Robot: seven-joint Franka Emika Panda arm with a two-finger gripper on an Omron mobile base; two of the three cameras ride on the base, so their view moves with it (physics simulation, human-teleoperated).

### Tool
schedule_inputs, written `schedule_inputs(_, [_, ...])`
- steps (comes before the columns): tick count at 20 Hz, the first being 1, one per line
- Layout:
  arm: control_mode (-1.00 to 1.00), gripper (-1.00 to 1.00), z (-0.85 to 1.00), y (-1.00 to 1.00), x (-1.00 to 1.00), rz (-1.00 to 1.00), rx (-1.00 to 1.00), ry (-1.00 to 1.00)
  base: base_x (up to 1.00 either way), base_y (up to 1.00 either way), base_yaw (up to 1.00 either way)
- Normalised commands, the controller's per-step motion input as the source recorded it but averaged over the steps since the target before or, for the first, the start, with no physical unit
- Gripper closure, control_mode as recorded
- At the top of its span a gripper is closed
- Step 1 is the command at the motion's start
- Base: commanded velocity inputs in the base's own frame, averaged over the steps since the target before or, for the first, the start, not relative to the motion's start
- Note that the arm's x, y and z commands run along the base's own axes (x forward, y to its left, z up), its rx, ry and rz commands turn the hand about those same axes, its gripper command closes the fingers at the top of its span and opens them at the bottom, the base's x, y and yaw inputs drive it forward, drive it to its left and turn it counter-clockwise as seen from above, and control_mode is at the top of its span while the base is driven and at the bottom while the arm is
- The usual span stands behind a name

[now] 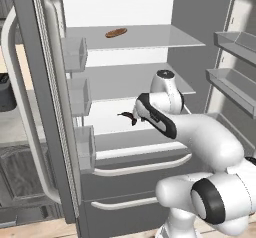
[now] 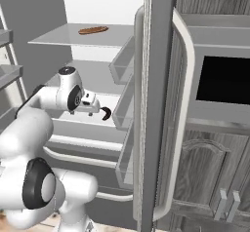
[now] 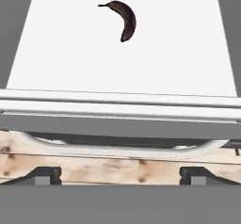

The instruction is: Fully open the fridge drawer.

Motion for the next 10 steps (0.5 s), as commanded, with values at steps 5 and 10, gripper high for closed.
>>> schedule_inputs(5, [-1.00, -1.00, -0.27, 0.00, 0.32, -0.05, 0.01, -0.13, 0.00, 0.00, 0.00])
schedule_inputs(10, [-1.00, -1.00, -0.32, 0.00, 0.32, -0.01, 0.00, -0.03, 0.00, 0.00, 0.00])
